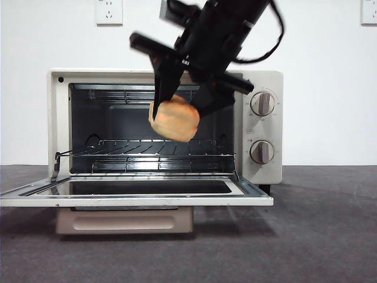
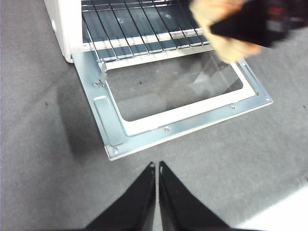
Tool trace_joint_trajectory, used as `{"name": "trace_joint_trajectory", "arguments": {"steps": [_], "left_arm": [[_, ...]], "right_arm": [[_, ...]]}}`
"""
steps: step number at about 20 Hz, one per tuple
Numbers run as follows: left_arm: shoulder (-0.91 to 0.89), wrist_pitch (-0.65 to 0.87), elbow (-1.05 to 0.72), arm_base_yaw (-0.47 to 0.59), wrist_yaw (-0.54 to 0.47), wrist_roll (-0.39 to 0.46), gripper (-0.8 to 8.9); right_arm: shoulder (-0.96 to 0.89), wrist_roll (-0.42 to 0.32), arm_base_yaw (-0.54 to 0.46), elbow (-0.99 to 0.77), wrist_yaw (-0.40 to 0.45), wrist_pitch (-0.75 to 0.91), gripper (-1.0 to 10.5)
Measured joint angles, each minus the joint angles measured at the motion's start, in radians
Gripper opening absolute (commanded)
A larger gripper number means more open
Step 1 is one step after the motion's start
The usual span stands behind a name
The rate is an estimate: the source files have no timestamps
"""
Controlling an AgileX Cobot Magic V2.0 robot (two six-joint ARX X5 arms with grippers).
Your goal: The left arm flap open the oven, the right arm pick bread and place it into oven, the left arm flap close the oven
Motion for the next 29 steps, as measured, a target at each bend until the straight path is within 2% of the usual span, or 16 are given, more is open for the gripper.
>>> {"name": "trace_joint_trajectory", "arguments": {"steps": [3, 8, 11, 14, 21, 29], "left_arm": [[-0.026, -0.046, 0.000, 0.000, 0.000, 0.000, 0.15], [-0.037, -0.064, 0.000, 0.000, 0.000, 0.000, 0.15], [-0.037, -0.064, 0.000, 0.000, 0.000, 0.000, 0.16], [-0.037, -0.064, 0.000, 0.000, 0.000, 0.002, 0.16], [-0.037, -0.064, 0.000, 0.000, 0.000, 0.002, 0.15], [-0.037, -0.063, 0.000, 0.000, 0.000, 0.003, 0.15]], "right_arm": [[0.034, 0.047, -0.008, 0.002, 0.012, 0.077, 2.0], [0.072, 0.105, -0.027, 0.011, 0.101, 0.122, 2.1], [0.075, 0.130, -0.040, 0.011, 0.138, 0.151, 2.8], [0.083, 0.151, -0.050, 0.011, 0.138, 0.148, 2.9], [0.100, 0.161, -0.051, 0.011, 0.141, 0.135, 4.0], [0.056, 0.149, -0.040, 0.011, 0.139, 0.054, 4.1]]}}
